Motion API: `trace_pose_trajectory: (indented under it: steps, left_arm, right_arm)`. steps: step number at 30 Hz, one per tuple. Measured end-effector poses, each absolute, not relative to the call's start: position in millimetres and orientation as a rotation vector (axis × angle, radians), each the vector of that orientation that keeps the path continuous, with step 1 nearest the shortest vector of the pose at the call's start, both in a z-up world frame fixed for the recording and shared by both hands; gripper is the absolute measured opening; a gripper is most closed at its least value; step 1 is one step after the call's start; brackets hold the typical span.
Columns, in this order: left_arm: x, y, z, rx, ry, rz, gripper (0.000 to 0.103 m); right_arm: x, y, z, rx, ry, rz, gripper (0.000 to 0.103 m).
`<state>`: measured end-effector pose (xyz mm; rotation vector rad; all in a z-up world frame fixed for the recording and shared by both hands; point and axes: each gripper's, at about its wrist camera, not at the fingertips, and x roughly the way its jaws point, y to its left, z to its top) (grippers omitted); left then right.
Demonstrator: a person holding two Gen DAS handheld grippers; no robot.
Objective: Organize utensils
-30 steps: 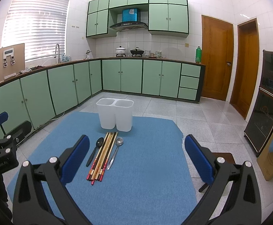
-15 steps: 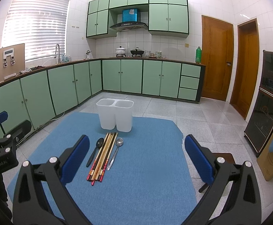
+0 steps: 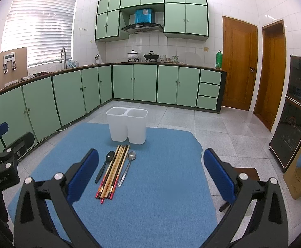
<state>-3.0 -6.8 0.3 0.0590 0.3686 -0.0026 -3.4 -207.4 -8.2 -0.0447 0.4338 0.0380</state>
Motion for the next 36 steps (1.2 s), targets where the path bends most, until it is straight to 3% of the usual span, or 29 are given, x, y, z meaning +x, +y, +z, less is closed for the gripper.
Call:
trace_pose_trajectory:
  steps: [25,36]
  left_arm:
    - [12.2,-2.4,-11.2,0.051,0.409,-0.002,0.097]
    - [51.0,14.4,-42.1,0.051,0.505,0.042,0.097]
  right_arm:
    - [5.1,-206.7,-19.6,-0.039,0.467,0.033,0.098]
    - [47.0,-206.8,-46.2,-0.029,0.563,0.034,0.098]
